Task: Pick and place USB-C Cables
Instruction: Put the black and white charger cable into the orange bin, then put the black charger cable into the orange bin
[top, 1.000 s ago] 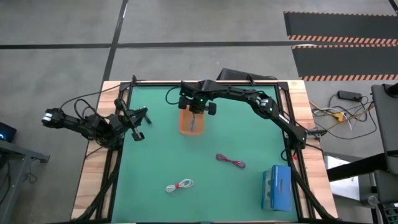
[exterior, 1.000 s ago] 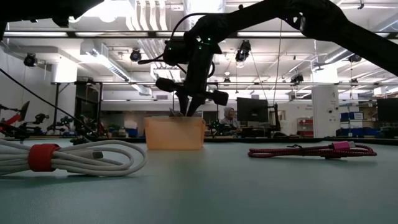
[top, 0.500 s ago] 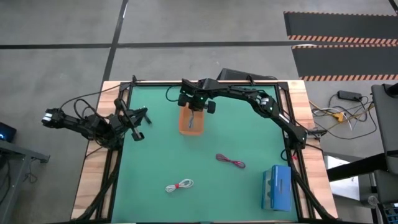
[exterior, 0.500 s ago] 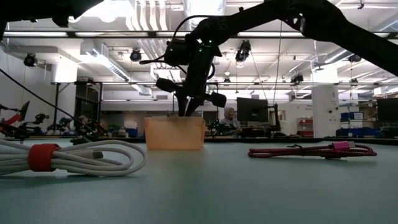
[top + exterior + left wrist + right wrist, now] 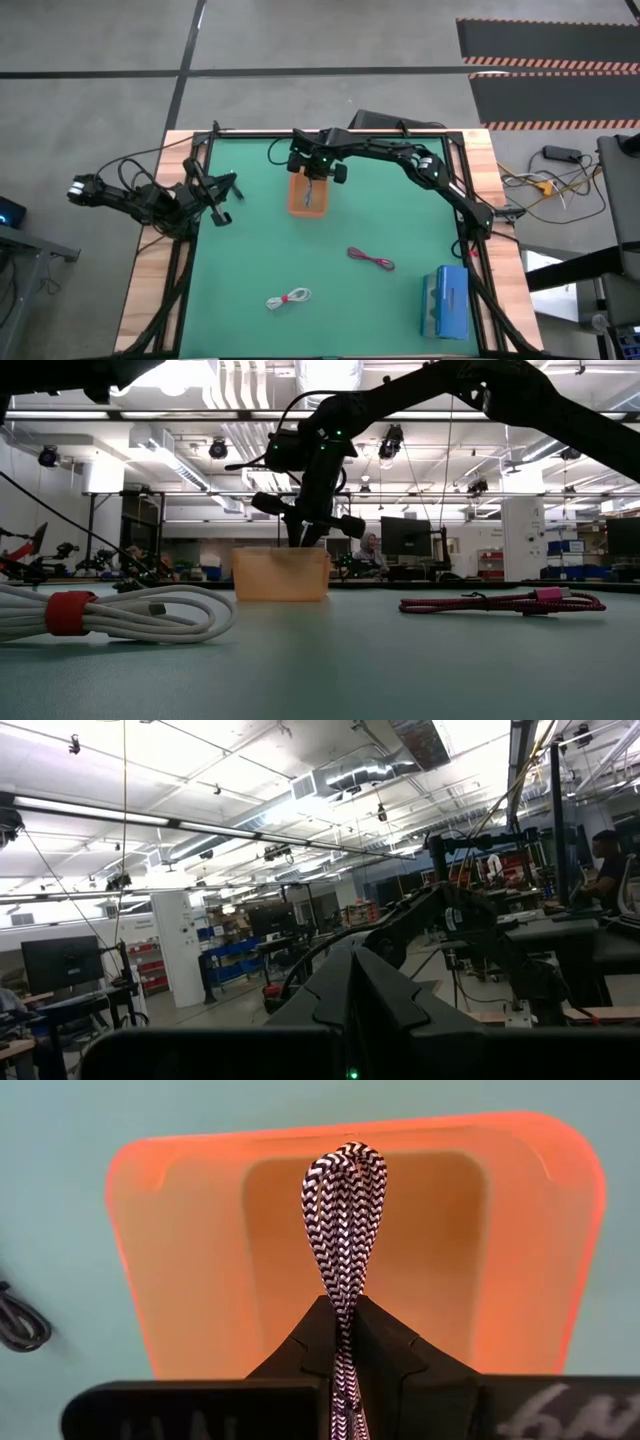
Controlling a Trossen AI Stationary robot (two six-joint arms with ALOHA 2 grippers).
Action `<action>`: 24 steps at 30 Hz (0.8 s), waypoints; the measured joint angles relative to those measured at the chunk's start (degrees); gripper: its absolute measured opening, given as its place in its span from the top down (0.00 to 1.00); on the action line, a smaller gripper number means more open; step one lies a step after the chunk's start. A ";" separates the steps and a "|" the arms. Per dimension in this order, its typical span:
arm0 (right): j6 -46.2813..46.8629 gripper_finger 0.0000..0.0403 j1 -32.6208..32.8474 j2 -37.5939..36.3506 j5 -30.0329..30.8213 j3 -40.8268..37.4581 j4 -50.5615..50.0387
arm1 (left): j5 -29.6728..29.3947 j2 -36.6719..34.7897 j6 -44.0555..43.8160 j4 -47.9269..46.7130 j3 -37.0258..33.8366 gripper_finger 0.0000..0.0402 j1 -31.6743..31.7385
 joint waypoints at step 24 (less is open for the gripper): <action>-3.02 0.74 -0.32 0.00 1.34 -0.45 1.20 | 0.00 0.00 0.00 0.00 0.00 1.00 0.00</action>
